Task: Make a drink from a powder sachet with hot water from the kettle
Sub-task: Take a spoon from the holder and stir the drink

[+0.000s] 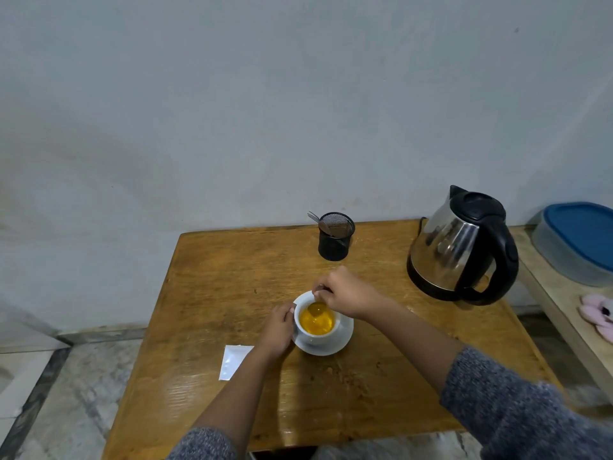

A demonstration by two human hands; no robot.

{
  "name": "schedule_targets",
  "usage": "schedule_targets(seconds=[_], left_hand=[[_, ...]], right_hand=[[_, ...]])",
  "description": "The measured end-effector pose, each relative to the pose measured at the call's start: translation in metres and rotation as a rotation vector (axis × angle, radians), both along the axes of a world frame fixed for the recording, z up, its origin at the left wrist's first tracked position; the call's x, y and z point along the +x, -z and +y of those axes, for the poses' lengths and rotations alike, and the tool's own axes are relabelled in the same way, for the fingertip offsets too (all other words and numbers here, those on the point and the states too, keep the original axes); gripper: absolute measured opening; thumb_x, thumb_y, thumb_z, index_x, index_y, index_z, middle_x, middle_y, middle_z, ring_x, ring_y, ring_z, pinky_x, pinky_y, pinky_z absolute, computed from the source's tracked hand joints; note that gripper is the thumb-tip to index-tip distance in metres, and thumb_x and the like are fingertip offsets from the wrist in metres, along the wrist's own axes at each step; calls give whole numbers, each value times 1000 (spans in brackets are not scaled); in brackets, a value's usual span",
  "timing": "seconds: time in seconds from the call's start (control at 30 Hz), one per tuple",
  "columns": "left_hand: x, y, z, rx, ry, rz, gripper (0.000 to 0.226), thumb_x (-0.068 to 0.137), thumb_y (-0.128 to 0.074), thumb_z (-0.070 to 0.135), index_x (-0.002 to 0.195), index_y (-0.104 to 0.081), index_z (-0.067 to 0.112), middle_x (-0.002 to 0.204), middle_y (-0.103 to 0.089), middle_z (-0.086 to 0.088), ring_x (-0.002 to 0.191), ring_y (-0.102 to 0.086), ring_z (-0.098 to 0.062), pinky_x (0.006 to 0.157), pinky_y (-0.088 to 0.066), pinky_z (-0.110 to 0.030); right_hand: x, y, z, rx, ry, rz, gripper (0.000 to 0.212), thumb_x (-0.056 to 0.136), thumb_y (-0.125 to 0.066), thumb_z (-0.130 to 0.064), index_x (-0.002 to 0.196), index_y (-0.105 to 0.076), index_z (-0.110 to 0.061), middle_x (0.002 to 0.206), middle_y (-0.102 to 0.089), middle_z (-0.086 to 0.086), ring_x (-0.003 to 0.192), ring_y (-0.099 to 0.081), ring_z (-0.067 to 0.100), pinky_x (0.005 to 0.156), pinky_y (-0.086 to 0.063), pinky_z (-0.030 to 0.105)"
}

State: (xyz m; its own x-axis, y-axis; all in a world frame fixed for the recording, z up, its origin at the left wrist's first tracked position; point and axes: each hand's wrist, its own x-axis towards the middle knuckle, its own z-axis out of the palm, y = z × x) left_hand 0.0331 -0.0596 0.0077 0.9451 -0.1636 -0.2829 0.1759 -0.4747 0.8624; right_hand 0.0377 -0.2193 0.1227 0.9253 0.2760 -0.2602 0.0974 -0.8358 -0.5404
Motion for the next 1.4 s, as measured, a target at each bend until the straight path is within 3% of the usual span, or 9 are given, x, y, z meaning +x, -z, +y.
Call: schedule_targets(seconds=[0.17,0.4,0.6,0.8,1.0,1.27,1.4], left_hand=[[-6,-2,-5,-2,-51,-37,26,97,-37,14,94,-62,19,97,-64,-6,89,-59,-18,72,-45,-25],[-11,-3,-6,-66,-130,-30,26,97,-37,14,80,-57,20,77,-58,0,72,-51,-13,59,-38,-24],[-9,-3,-1,-48,-95,1,22,97,-38,17,92,-59,15,89,-62,-4,79,-53,-16,65,-42,-26],[-4,-8,5,65,29,-7,19,98,-37,21,94,-55,13,84,-57,-2,73,-49,-13,61,-37,-24],[2,-13,5,215,139,-14,20,98,-35,22,89,-49,12,82,-52,-2,72,-45,-13,58,-33,-24],[3,-13,1,215,71,27,17,98,-35,21,91,-48,11,89,-54,-7,71,-44,-12,56,-33,-23],[1,-12,-1,220,35,31,26,98,-36,22,104,-52,3,93,-54,-8,79,-48,-17,56,-33,-23]], right_hand=[[-5,-4,-6,-72,-47,23,23,95,-50,-16,107,-68,-8,104,-68,9,82,-57,16,64,-44,24],[-11,1,4,19,6,35,23,93,-50,-15,104,-70,-9,103,-69,9,90,-63,22,75,-54,36],[-10,4,-4,21,85,-28,26,96,-48,-18,110,-67,-7,110,-68,11,97,-62,22,78,-50,33],[-19,0,-12,-38,-27,-3,26,95,-49,-17,113,-66,-8,113,-67,10,92,-60,18,75,-50,33],[-23,6,-2,-7,-44,-42,27,96,-46,-17,112,-66,-10,111,-69,10,96,-63,22,81,-53,34],[-21,11,-7,7,34,-83,27,96,-46,-16,110,-66,-7,109,-69,10,98,-63,22,81,-51,34],[-23,9,-12,-10,9,-67,27,95,-47,-16,111,-67,-7,112,-68,11,97,-62,23,80,-52,34]])
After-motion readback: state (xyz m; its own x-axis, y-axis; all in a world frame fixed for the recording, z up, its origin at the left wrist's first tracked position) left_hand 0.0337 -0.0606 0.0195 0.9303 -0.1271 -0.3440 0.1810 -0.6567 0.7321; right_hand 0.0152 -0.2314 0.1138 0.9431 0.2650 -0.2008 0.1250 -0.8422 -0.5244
